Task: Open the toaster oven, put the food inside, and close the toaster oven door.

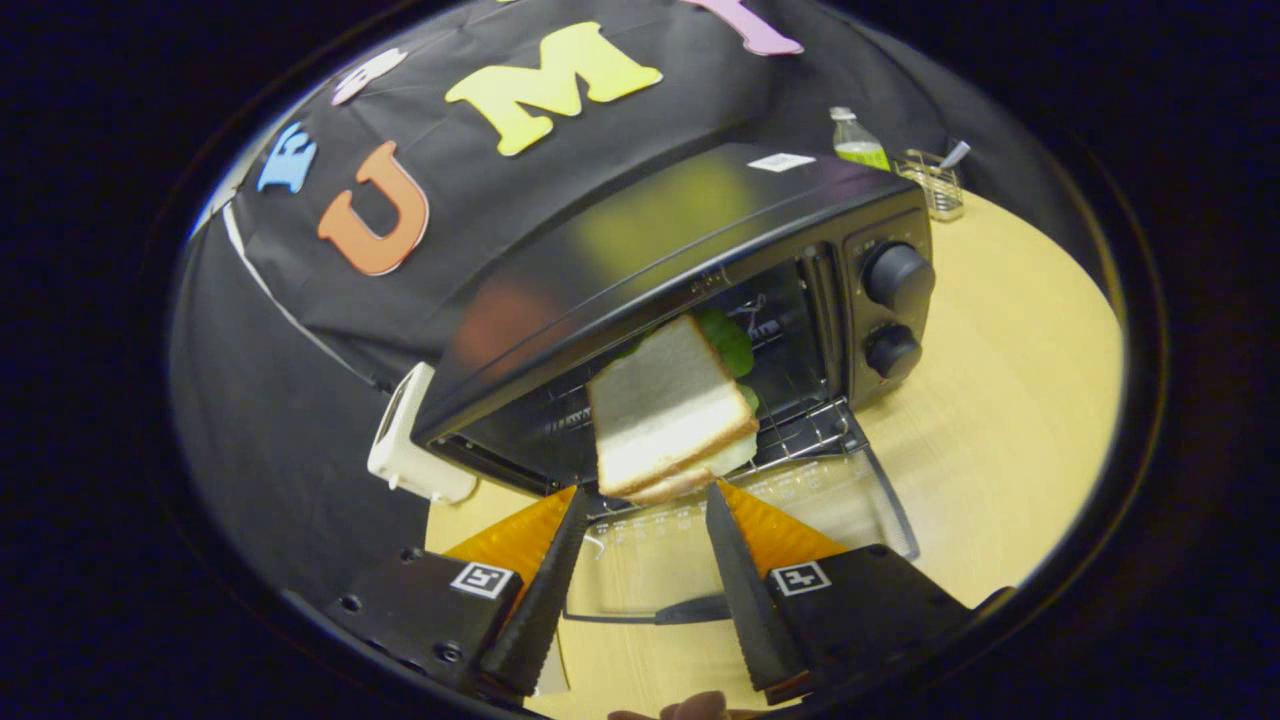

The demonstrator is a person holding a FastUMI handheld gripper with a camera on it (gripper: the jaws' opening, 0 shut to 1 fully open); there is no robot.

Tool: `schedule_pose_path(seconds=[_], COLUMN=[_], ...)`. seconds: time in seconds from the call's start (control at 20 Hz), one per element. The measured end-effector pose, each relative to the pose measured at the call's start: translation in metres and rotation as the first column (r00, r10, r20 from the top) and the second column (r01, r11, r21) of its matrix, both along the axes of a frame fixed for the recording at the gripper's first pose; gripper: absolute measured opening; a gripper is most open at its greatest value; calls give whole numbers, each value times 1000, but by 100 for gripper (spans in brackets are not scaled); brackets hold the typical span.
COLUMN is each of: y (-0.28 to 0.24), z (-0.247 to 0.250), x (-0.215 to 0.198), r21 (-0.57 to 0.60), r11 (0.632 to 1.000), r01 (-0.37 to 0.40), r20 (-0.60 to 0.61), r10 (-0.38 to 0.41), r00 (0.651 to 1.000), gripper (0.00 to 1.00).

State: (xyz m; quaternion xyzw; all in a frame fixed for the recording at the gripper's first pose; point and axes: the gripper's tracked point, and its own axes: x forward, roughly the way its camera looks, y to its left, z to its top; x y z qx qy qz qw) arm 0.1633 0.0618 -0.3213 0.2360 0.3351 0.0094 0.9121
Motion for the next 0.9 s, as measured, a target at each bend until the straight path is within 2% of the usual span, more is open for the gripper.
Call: schedule_pose_path(seconds=[0.1, 0.2, 0.4, 0.5, 0.65, 0.9], y=[-4, -8, -19, -14, -15, -12], z=[12, 25, 45, 40, 27, -5], x=[-16, -35, -68, -87, -110, -129], r21=[-92, -199, -358, -379, -401, -334], r11=[994, 973, 922, 910, 899, 932], r01=[-57, -114, -145, -167, -177, -141], r20=[18, 37, 94, 85, 69, 33], r10=[58, 124, 190, 214, 222, 161], r00=[998, 992, 977, 973, 973, 986], gripper=[80, 81, 81, 82, 100, 99])
